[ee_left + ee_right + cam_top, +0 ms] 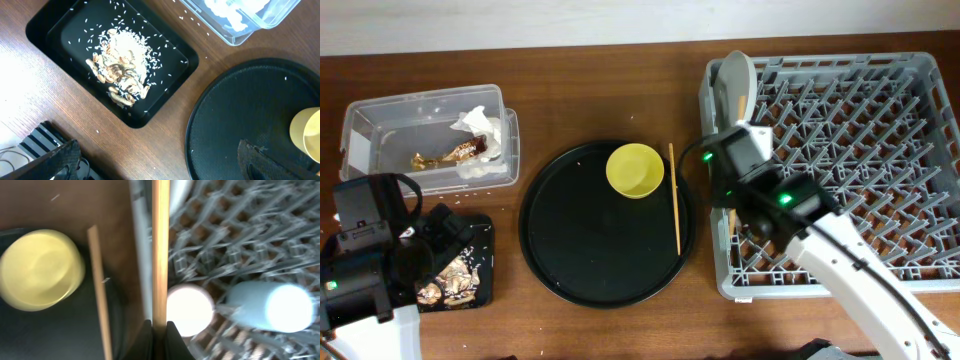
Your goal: Sort waste into correct bins and load items into the dishwasher rack
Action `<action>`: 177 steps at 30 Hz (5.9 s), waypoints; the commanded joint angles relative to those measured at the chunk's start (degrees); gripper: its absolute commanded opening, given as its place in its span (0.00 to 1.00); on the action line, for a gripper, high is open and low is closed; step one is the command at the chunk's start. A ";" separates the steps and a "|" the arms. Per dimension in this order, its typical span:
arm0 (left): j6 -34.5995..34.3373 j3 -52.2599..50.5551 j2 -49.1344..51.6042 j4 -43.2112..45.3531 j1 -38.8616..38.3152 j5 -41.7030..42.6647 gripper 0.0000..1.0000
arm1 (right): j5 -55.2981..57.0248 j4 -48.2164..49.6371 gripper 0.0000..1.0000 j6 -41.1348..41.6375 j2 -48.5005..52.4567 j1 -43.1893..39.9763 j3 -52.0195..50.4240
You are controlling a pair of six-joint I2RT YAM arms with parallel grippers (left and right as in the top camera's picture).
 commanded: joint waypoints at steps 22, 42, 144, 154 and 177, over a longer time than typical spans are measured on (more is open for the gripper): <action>-0.28 0.90 -0.26 0.07 0.26 0.13 0.99 | -43.17 -2.36 0.38 -20.41 -9.57 -24.63 2.89; -0.28 0.87 -0.26 0.04 0.24 0.11 0.99 | -9.73 19.28 0.30 4.37 31.80 5.86 -3.04; -0.28 0.87 -0.26 0.02 0.24 0.13 0.99 | -99.36 7.76 0.04 -20.65 45.64 -51.47 28.96; -0.28 0.87 -0.28 0.02 0.24 0.11 0.99 | -56.92 -10.56 0.48 -17.64 28.96 -57.51 29.90; -0.28 0.87 -0.28 0.02 0.24 0.13 0.99 | -4.48 -15.87 0.04 -11.76 36.20 -37.38 34.56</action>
